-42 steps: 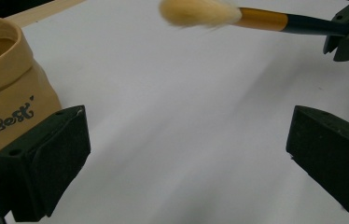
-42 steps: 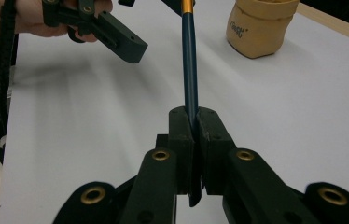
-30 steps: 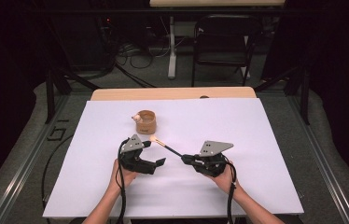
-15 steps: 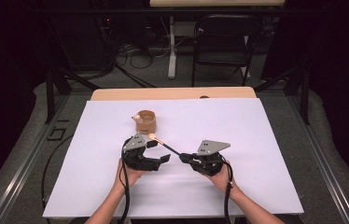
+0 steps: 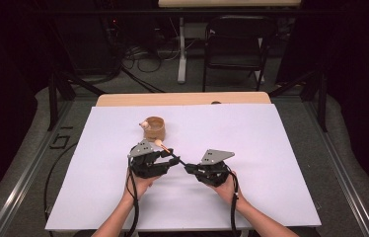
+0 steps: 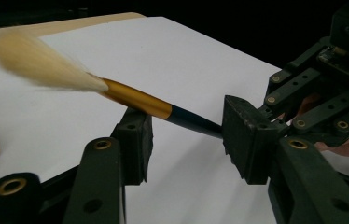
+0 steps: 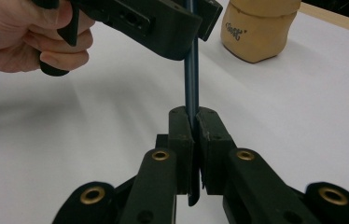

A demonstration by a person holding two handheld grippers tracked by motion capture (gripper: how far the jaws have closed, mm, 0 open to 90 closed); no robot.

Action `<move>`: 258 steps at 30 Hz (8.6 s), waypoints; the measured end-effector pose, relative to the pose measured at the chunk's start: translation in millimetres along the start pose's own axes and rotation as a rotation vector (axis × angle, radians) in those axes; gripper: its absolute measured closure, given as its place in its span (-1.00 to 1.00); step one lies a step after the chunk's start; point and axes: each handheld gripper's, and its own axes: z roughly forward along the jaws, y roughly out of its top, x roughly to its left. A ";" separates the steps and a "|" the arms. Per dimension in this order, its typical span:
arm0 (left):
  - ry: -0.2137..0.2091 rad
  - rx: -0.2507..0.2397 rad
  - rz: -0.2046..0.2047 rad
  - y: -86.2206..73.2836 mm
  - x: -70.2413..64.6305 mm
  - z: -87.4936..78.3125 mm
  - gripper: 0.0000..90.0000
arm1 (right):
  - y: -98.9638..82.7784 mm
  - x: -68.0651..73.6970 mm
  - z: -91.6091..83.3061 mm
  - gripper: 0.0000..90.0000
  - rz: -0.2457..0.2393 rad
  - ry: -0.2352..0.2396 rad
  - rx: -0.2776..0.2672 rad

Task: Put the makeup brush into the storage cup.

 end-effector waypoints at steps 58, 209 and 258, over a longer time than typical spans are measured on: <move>0.005 -0.042 0.026 15.3 7.2 -35.3 0.85 | -4.5 -16.6 -45.1 -0.74 0.042 -0.106 -0.076; 0.354 0.211 0.057 127.4 118.7 -2.1 0.83 | -54.2 -44.3 -116.9 -1.00 0.024 -0.235 -0.059; 0.352 0.090 0.142 74.0 41.2 -76.3 -1.00 | -52.1 -49.8 -126.1 -1.00 0.028 -0.257 -0.112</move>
